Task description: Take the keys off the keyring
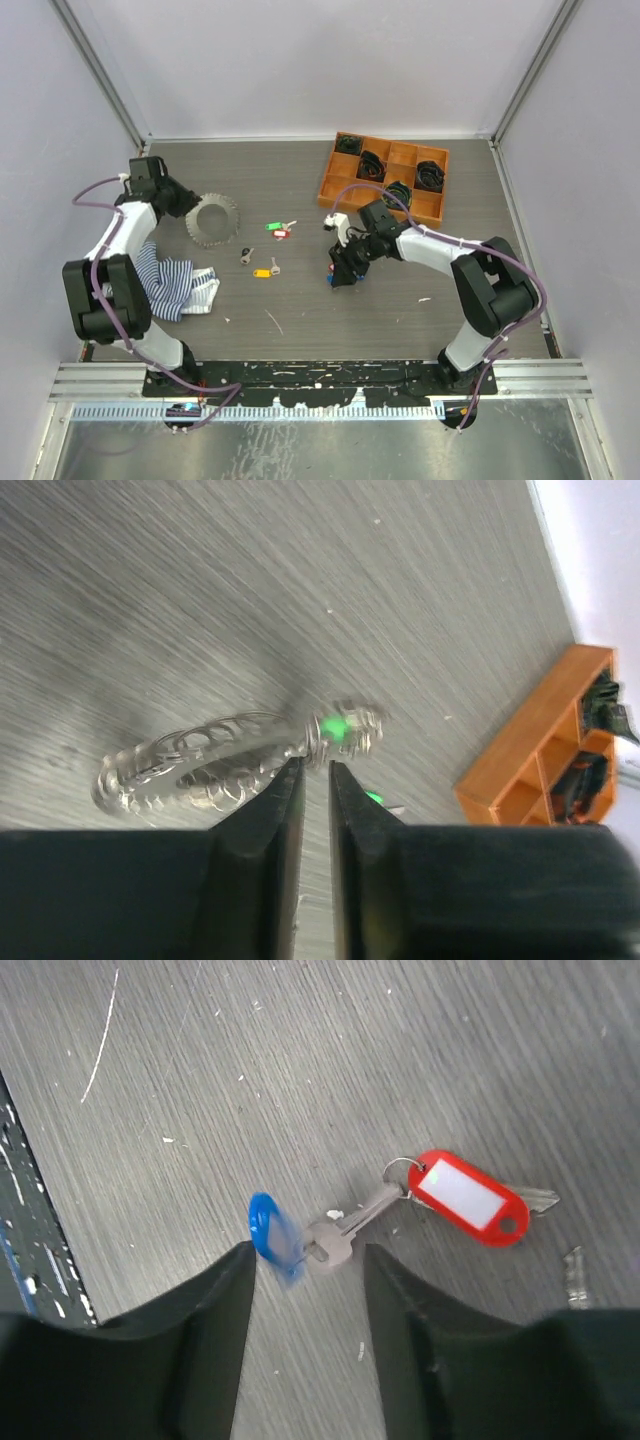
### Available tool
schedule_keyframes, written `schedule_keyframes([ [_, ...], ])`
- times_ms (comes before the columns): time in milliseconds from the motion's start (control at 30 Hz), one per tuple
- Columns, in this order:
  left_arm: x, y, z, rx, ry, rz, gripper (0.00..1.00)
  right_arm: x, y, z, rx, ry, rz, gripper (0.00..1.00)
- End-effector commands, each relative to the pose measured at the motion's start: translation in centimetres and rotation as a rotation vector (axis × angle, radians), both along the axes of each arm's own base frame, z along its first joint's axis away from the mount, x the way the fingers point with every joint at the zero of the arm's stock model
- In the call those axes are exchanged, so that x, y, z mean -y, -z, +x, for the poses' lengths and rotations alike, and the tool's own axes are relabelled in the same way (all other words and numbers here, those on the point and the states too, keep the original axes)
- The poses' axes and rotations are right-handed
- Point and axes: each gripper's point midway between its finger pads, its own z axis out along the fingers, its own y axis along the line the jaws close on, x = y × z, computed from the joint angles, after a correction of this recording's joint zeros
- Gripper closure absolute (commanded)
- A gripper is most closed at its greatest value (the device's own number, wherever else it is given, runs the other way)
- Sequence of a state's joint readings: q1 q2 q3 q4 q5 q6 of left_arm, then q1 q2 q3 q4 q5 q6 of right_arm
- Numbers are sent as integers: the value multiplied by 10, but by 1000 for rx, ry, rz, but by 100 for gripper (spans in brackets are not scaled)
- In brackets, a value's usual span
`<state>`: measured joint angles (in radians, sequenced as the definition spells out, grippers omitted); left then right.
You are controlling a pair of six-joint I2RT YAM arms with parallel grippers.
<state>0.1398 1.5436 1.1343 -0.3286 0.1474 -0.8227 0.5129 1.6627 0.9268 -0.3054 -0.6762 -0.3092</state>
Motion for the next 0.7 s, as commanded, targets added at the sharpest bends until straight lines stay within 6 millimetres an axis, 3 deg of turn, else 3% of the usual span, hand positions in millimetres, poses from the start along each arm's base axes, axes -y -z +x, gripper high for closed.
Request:
schedule_keyframes([
  [0, -15, 1, 11, -38, -18, 28, 70, -1, -46, 22, 107, 20, 70, 39],
  [133, -17, -29, 16, 63, 29, 87, 43, 14, -73, 31, 165, 54, 126, 28],
  [300, -3, -90, -5, 263, 145, 153, 32, 43, -109, 45, 292, 94, 153, 20],
  [433, 33, -154, -48, 494, 289, 122, 21, 75, -146, 56, 424, 188, 180, 7],
  [533, 52, -208, -93, 665, 339, 108, 0, 90, -176, 63, 553, 254, 164, 0],
  [667, 75, -260, -149, 780, 440, 129, 2, 110, -238, 76, 691, 404, 141, 0],
])
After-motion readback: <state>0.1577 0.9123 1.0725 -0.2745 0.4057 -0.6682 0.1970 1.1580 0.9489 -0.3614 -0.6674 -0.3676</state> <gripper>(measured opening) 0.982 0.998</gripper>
